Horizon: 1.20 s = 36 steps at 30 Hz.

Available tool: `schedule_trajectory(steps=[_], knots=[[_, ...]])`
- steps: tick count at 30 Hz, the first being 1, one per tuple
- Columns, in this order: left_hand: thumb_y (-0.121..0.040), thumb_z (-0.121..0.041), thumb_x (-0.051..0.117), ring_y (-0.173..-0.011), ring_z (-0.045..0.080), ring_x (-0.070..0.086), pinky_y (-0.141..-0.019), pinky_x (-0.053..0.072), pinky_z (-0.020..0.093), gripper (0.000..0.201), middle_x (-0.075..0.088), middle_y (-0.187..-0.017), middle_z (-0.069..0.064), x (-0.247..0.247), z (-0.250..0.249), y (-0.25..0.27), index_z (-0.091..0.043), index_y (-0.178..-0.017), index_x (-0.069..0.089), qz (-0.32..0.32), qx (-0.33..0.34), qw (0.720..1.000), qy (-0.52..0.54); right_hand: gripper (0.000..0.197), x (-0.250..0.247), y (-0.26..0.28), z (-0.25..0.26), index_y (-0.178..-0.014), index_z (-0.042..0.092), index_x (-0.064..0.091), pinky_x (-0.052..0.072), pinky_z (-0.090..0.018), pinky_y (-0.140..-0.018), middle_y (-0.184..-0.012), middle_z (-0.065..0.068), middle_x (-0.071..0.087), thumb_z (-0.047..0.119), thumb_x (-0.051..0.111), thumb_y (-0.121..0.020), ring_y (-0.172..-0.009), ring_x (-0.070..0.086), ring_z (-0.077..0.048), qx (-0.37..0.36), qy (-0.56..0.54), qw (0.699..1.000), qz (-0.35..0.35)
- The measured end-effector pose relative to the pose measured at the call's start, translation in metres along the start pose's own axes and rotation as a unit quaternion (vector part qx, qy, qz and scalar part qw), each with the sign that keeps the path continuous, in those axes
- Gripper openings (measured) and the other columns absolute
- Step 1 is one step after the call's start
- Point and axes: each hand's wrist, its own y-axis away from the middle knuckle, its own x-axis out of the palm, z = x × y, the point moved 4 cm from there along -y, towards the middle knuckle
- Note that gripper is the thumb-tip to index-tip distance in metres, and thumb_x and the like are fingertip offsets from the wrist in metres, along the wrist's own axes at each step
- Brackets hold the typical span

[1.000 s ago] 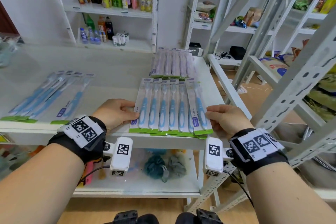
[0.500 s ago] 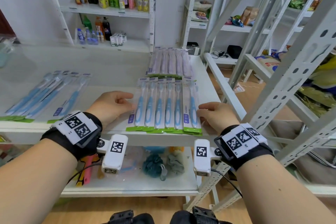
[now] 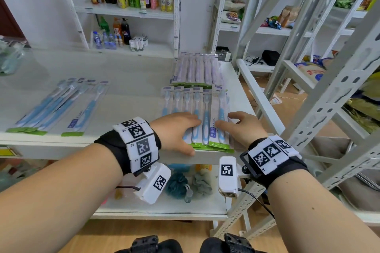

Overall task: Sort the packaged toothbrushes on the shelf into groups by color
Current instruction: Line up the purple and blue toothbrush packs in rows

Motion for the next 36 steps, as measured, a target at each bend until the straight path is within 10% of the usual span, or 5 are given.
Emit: schedule_trajectory(steps=[28, 33, 36], knots=[[-0.076, -0.049, 0.069, -0.135, 0.02, 0.034, -0.108, 0.029, 0.031, 0.076, 0.034, -0.15, 0.002, -0.002, -0.005, 0.001, -0.026, -0.142, 0.037, -0.013, -0.006, 1.0, 0.021, 0.07, 0.001, -0.006, -0.003, -0.13, 0.027, 0.051, 0.039, -0.019, -0.053, -0.098, 0.008, 0.056, 0.046, 0.078, -0.068, -0.074, 0.054, 0.0, 0.022, -0.01, 1.0, 0.014], [-0.078, -0.05, 0.067, -0.136, 0.017, 0.033, -0.107, 0.027, 0.026, 0.075, 0.035, -0.149, -0.001, -0.01, 0.001, 0.006, -0.026, -0.142, 0.037, -0.044, -0.014, 0.998, 0.051, 0.072, 0.002, -0.005, -0.002, -0.128, 0.025, 0.051, 0.054, -0.032, -0.079, -0.113, -0.002, 0.062, 0.043, 0.081, -0.066, -0.089, 0.064, -0.015, 0.035, -0.042, 0.998, 0.02], [-0.081, -0.05, 0.063, -0.138, 0.016, 0.03, -0.11, 0.023, 0.026, 0.069, 0.031, -0.152, -0.004, -0.018, 0.011, 0.014, -0.03, -0.142, 0.037, -0.07, -0.029, 0.995, 0.069, 0.069, 0.002, -0.004, -0.001, -0.127, 0.023, 0.051, 0.055, -0.032, -0.075, -0.108, -0.001, 0.063, 0.039, 0.082, -0.067, -0.087, 0.066, -0.016, 0.046, -0.073, 0.996, 0.026]])
